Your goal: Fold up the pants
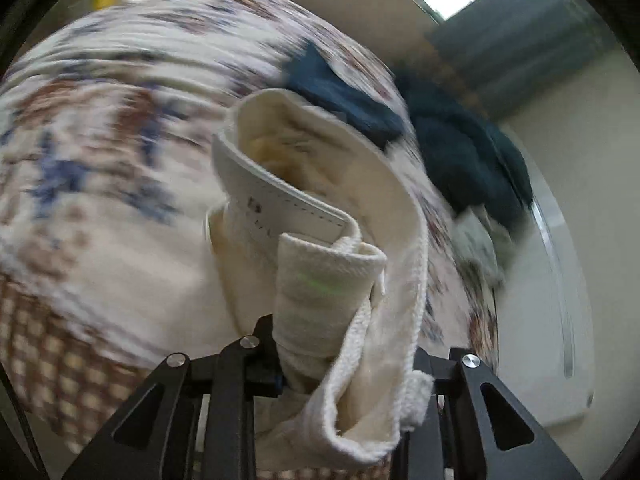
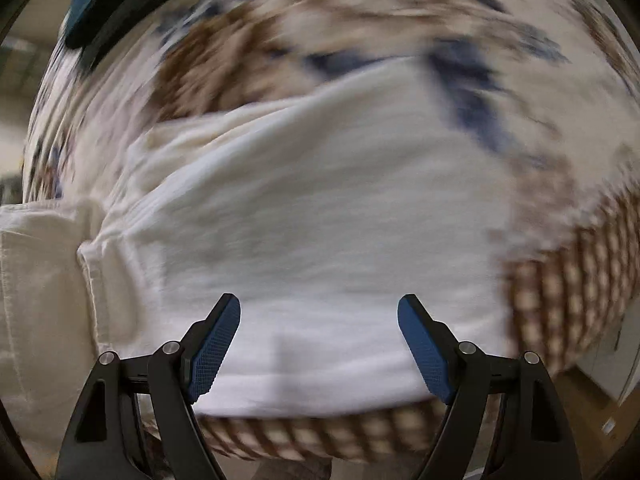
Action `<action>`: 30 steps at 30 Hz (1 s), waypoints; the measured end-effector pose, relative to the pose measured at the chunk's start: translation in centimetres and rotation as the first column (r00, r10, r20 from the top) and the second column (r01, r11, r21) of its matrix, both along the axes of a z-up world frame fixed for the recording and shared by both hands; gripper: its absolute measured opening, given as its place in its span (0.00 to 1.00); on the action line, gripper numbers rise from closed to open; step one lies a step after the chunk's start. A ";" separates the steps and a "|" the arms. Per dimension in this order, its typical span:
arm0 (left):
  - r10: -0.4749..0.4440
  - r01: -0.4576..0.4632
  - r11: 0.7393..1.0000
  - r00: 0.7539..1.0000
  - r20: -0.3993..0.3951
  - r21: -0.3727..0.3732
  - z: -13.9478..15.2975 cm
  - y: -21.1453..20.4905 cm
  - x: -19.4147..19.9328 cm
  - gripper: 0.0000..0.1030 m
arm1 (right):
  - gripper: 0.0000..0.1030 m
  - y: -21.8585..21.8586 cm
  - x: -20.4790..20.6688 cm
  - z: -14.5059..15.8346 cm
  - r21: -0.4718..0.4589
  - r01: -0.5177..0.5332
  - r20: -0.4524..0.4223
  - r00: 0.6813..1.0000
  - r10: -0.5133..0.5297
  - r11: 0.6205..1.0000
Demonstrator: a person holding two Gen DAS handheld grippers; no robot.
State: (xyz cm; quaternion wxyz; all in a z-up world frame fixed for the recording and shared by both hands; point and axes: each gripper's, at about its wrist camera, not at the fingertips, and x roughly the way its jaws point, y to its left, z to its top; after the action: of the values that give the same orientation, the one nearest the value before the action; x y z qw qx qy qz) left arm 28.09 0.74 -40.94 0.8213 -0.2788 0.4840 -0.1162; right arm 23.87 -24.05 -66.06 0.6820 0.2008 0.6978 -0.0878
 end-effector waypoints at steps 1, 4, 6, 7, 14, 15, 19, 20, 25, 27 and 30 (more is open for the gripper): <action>-0.033 0.033 0.999 0.999 -0.012 0.004 -0.6 -2.4 0.3 0.22 | 0.81 -1.4 -0.6 0.3 -0.007 0.024 0.002 1.000 -0.024 1.000; -0.165 0.171 0.984 0.983 -0.085 0.057 -3.9 -11.4 0.5 0.22 | 0.81 -7.3 -3.1 0.8 -0.048 0.109 -0.005 0.994 -0.109 0.993; -0.226 0.245 0.962 0.962 -0.151 0.123 -6.8 -16.2 0.2 0.22 | 0.81 -10.2 -4.4 0.8 -0.070 0.147 -0.014 0.989 -0.148 0.987; -0.244 0.275 0.948 0.951 -0.188 0.162 -8.7 -18.4 0.2 0.22 | 0.81 -12.2 -5.3 0.7 -0.087 0.171 -0.021 0.985 -0.173 0.981; -0.265 0.344 0.890 0.924 -0.274 0.300 -13.5 -22.3 1.1 0.22 | 0.81 -18.9 -7.2 0.0 -0.135 0.206 -0.027 0.977 -0.212 0.969; -0.263 0.346 0.886 0.923 -0.279 0.308 -13.3 -22.4 1.1 0.22 | 0.81 -19.6 -7.3 0.1 -0.133 0.203 -0.025 0.978 -0.208 0.970; -0.246 0.354 0.885 0.907 -0.342 0.301 -12.2 -22.2 0.4 0.38 | 0.81 -21.4 -6.2 0.5 -0.097 0.175 -0.008 0.984 -0.177 0.980; -0.258 0.364 0.892 0.897 -0.358 0.267 -11.0 -21.9 0.5 0.49 | 0.81 -22.3 -4.5 1.1 -0.076 0.169 0.006 0.986 -0.169 0.983; -0.314 0.362 0.923 0.905 -0.287 0.132 -6.8 -19.2 0.3 0.97 | 0.81 -22.0 -1.7 4.3 0.040 0.080 0.135 0.987 -0.085 0.996; -0.296 0.343 0.931 0.909 -0.292 0.123 -5.3 -16.6 0.1 0.97 | 0.81 -21.1 -0.8 5.5 0.090 0.057 0.165 0.984 -0.072 0.994; -0.189 0.249 0.951 0.938 -0.291 0.184 -4.4 -11.6 0.1 0.97 | 0.85 -18.4 0.5 6.4 0.226 0.014 0.210 0.976 -0.063 0.974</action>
State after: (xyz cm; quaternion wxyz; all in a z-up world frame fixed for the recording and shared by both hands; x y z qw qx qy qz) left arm 28.23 -10.87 -45.29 0.7549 -0.1444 0.6294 -0.1143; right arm 24.36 -42.48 -59.66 0.7249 0.2980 0.6211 -0.0001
